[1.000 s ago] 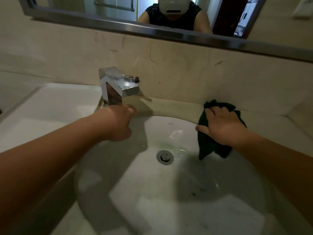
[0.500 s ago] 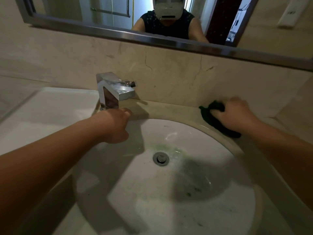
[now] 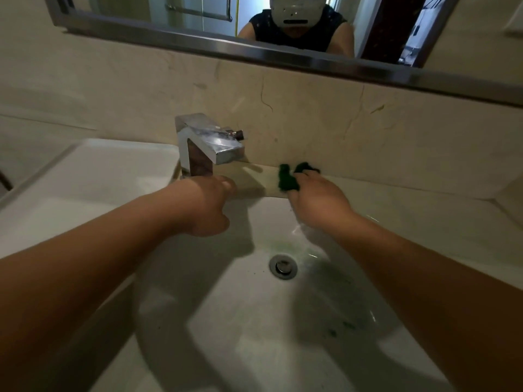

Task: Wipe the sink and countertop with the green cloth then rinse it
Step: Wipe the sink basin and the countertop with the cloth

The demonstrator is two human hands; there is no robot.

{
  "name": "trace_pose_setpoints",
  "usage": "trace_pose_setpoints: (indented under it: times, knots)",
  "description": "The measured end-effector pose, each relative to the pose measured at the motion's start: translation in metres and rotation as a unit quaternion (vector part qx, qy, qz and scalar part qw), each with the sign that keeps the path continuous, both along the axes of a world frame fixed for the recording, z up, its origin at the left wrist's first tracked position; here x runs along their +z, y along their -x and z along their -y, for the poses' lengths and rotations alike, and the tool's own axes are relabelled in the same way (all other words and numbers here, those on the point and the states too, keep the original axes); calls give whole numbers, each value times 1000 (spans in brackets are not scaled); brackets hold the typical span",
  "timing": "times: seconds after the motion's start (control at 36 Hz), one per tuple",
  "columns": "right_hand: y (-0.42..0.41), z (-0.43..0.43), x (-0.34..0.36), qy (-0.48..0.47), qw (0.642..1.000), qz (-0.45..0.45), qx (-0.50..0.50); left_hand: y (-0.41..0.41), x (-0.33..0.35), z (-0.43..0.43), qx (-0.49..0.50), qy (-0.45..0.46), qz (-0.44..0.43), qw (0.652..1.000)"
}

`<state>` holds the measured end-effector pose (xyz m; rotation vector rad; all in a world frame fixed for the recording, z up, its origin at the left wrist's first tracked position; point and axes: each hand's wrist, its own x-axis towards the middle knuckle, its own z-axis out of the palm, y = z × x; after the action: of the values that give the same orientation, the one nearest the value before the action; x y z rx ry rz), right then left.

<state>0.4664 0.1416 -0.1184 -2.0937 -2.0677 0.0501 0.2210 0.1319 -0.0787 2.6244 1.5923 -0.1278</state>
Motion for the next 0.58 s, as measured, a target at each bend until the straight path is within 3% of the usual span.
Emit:
trace_pose_setpoints:
  times: [0.11, 0.19, 0.28, 0.44, 0.53, 0.58]
  knots:
    - [44, 7, 16, 50, 986, -100, 120, -1, 0, 0, 14, 18, 8, 1000]
    - [40, 25, 46, 86, 970, -212, 86, -1, 2, 2, 20, 26, 34, 999]
    - [4, 61, 81, 53, 959, -277, 43, 1, 0, 4, 20, 19, 50, 998]
    - [-85, 170, 135, 3, 973, -229, -20, -11, 2, 57, -50, -10, 85, 995]
    - [-129, 215, 136, -35, 986, -152, -64, -18, 1, 94, -103, 12, 68, 992]
    - [-154, 240, 128, -12, 989, -106, -99, -21, -1, 117, -125, 29, 56, 990]
